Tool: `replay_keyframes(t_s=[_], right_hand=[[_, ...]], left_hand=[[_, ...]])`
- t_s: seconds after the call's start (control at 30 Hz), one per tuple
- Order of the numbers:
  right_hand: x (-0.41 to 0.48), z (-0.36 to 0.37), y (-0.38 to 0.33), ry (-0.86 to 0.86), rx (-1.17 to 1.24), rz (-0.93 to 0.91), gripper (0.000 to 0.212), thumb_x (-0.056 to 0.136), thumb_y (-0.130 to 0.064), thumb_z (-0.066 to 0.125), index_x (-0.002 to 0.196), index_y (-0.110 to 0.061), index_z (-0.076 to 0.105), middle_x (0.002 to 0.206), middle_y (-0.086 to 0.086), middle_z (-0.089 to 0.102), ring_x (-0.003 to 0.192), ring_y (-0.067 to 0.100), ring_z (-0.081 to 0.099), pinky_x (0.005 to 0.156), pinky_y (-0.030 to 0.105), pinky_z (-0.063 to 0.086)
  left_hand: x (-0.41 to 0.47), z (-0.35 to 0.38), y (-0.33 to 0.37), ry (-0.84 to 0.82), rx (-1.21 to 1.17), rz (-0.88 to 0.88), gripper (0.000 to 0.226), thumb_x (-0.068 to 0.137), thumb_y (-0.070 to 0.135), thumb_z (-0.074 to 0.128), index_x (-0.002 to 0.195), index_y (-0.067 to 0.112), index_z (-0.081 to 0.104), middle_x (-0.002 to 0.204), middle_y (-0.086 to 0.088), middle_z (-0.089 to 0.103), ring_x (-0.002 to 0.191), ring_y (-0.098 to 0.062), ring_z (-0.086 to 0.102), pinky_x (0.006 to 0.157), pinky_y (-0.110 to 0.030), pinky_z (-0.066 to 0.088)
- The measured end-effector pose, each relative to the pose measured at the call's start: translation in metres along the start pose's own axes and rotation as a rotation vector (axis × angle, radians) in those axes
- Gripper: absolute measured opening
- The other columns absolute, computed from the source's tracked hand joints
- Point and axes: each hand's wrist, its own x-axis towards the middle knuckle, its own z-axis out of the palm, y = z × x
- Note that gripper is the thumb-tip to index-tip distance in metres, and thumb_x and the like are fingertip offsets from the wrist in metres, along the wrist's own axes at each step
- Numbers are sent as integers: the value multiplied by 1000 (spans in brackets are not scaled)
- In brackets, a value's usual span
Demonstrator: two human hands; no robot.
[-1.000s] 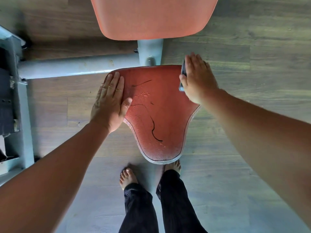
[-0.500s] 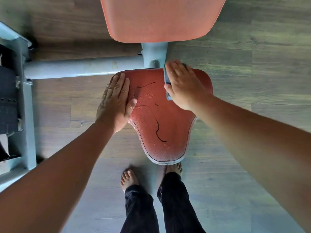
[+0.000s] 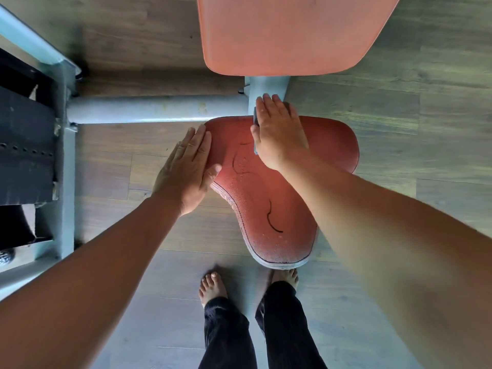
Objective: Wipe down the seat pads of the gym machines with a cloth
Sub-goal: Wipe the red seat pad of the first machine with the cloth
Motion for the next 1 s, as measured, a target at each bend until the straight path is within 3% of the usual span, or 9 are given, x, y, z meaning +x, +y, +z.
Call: replay_keyframes(t_s=[0.07,0.23,0.33,0.47,0.53,0.63,0.7,0.9,1.0], right_hand=[[-12,3,-17,19,-14,26,64,107,-36,23,163,-8,8,172,10,7,159,26,3,128,49,7],[-112,18,-35,60,13,-252,62,107,-36,26,162,-8,17,170,11,17,158,26,13,127,50,15],[-62,12,-28,62,3,-231,62,107,-35,26,162,-9,16,170,10,17,158,26,13,128,49,14],[13,0,-41,17,10,30,62,108,-34,25,162,-8,11,171,10,14,159,27,8,128,48,7],[-8,4,-54,43,-2,-13,63,107,-35,24,162,-7,10,171,12,10,159,27,7,128,50,7],[-76,19,-56,102,-15,-242,62,108,-36,27,162,-7,17,170,12,14,159,26,11,128,49,12],[-75,20,-45,90,-8,-334,60,108,-35,29,162,-10,20,170,10,18,158,24,14,128,47,12],[27,5,-64,61,0,-85,60,107,-35,29,161,-8,22,168,9,25,157,26,19,126,47,13],[-26,15,-72,100,-20,-228,62,107,-36,28,162,-8,19,170,10,17,158,26,14,128,49,13]], left_hand=[[-3,2,-2,-1,-17,-11,79,105,63,10,167,16,1,176,0,-6,162,-19,-6,132,-41,8],[-5,6,1,24,-62,-33,78,106,61,13,167,14,5,176,-2,0,162,-20,-1,132,-42,12],[-6,9,1,36,-101,-49,77,105,61,13,168,16,6,176,0,0,162,-19,0,131,-41,11],[-6,10,5,47,-116,-69,78,104,60,12,167,16,7,176,1,0,162,-20,1,131,-41,11],[-7,10,5,41,-127,-70,78,103,61,12,168,17,7,176,1,0,162,-19,0,131,-41,9],[-8,9,2,21,-132,-66,78,103,62,10,168,19,2,176,3,-6,162,-17,-4,131,-41,7],[-9,10,1,21,-130,-75,77,103,63,9,167,21,0,175,5,-8,162,-16,-6,131,-42,6],[-11,14,5,37,-163,-135,74,104,61,12,167,25,-2,175,8,-10,162,-15,-8,131,-44,5],[-16,17,7,60,-214,-165,73,105,60,15,167,27,1,175,9,-7,162,-15,-6,131,-42,6]])
